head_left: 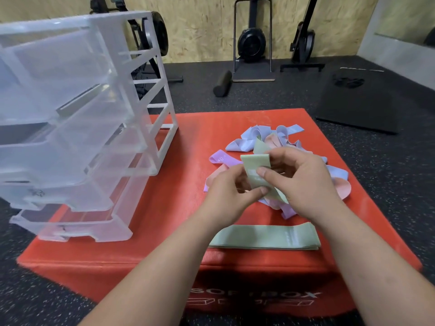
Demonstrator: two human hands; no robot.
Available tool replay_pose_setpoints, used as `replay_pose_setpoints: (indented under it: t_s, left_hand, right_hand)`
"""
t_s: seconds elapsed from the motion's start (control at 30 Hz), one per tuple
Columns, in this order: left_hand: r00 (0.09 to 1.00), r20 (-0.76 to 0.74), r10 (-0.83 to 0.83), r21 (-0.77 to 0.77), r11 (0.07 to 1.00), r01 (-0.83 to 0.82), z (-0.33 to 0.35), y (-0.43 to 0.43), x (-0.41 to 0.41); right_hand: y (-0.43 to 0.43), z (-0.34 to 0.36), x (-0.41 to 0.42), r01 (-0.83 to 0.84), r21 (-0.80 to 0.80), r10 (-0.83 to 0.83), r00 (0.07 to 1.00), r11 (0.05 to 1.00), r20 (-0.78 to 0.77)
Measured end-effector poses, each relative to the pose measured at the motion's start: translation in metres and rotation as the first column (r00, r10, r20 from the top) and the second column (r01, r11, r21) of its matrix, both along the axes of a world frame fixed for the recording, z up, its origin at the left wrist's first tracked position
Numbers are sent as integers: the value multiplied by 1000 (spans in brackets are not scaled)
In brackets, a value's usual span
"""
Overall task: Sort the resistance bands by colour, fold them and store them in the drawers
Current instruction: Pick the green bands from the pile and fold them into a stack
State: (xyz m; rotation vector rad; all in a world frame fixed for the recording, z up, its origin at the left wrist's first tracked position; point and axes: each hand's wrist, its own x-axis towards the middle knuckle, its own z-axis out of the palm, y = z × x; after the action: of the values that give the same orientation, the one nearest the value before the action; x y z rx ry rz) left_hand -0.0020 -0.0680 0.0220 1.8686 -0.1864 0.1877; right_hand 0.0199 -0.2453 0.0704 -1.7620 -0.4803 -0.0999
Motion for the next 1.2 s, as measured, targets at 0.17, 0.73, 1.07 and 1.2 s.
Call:
replay_pose_setpoints:
  t_s: [0.17,0.73,1.07,1.2]
  left_hand:
    - [999,32,-10,176,984,4,-9,3,0]
    - [990,129,52,527,842,-113,2,63,-24]
    - [976,-213,-44,157,984,79,17,79,-56]
    - [913,-375,-162,-125,984,124,15,85,-66]
  right_hand:
    - [-1,10,-6,9,168,-24,996,986,87]
    - [-57,10,-23,301,373,-301,952,878,-60]
    - [-68,-12,-20,382,334,-263,899,862,-349]
    - [-66,-20,-20,391,316,-258,884,865,-390]
